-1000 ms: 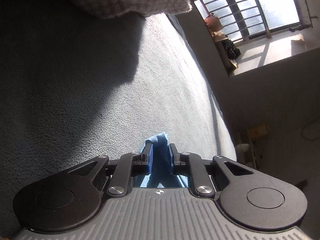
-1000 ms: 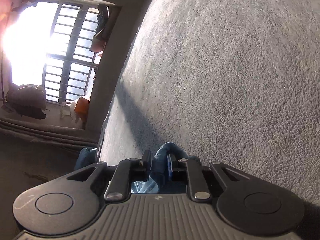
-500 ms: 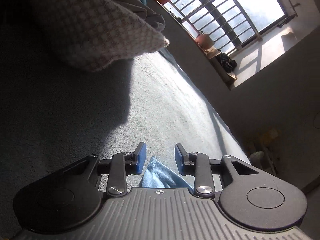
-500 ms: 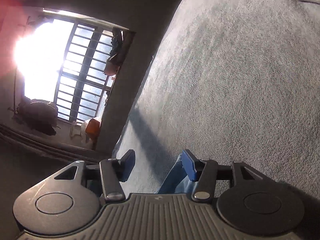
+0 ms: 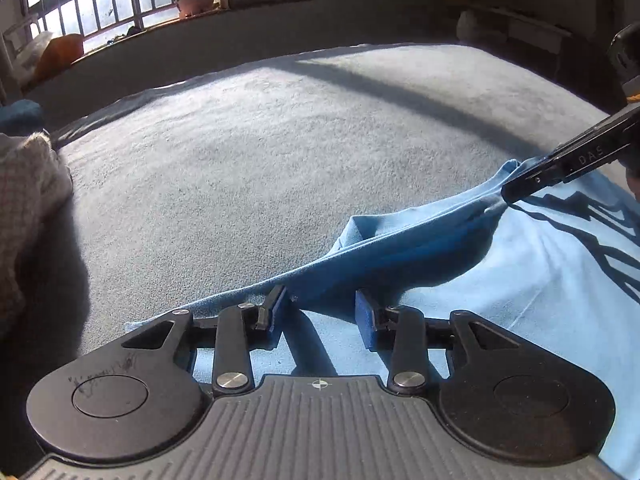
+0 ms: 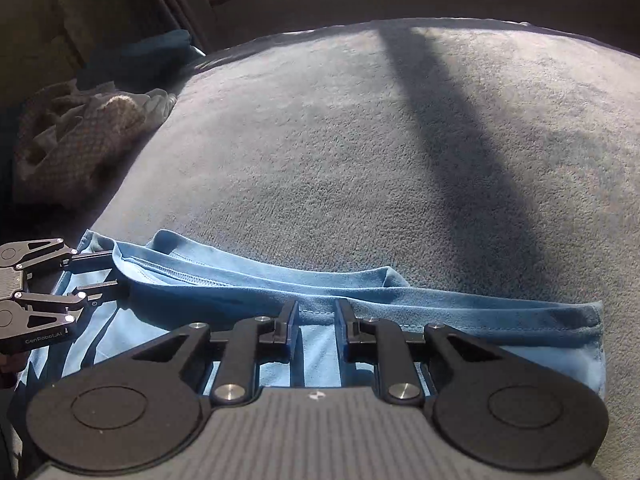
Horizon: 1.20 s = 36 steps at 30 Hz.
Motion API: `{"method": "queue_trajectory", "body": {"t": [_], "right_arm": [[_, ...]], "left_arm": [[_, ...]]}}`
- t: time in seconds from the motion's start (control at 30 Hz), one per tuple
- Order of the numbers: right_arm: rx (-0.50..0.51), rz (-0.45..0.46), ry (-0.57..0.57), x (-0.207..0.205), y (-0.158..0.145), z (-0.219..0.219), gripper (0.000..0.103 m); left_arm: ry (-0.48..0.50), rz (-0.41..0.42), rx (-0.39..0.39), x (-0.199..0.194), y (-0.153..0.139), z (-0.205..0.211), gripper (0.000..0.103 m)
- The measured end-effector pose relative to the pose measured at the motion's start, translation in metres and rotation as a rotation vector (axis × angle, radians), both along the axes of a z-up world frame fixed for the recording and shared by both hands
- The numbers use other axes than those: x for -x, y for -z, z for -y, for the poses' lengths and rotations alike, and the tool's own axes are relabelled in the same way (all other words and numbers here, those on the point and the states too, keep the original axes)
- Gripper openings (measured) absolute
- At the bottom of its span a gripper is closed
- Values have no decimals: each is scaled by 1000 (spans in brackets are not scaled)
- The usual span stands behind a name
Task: Fold clothes
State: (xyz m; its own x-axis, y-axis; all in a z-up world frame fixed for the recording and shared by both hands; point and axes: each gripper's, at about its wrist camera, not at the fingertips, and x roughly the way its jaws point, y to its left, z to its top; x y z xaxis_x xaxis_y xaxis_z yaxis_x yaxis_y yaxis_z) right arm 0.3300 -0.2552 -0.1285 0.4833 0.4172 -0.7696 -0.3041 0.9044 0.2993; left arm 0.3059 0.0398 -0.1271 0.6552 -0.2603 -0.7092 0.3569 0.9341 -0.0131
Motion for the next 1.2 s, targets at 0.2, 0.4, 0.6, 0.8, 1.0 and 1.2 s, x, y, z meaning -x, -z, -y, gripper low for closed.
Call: {"method": "queue_trajectory", "body": {"t": [0.2, 0.4, 0.6, 0.8, 1.0, 1.2], "right_arm": [[-194, -62, 298, -21, 9, 40, 20], [-370, -73, 557, 8, -7, 125, 23], [-506, -71, 735, 64, -35, 218, 25], [-419, -76, 686, 134, -44, 234, 34], [-298, -105, 537, 199, -39, 213, 35], [-185, -110, 413, 247, -30, 192, 35]], "left_arm": [[-256, -82, 281, -30, 4, -40, 40], [-434, -83, 467, -21, -5, -92, 40], [-535, -101, 538, 17, -14, -153, 41], [-549, -165, 607, 75, -24, -191, 44], [-393, -239, 623, 143, -33, -183, 46], [-230, -312, 595, 199, -23, -151, 47]]}}
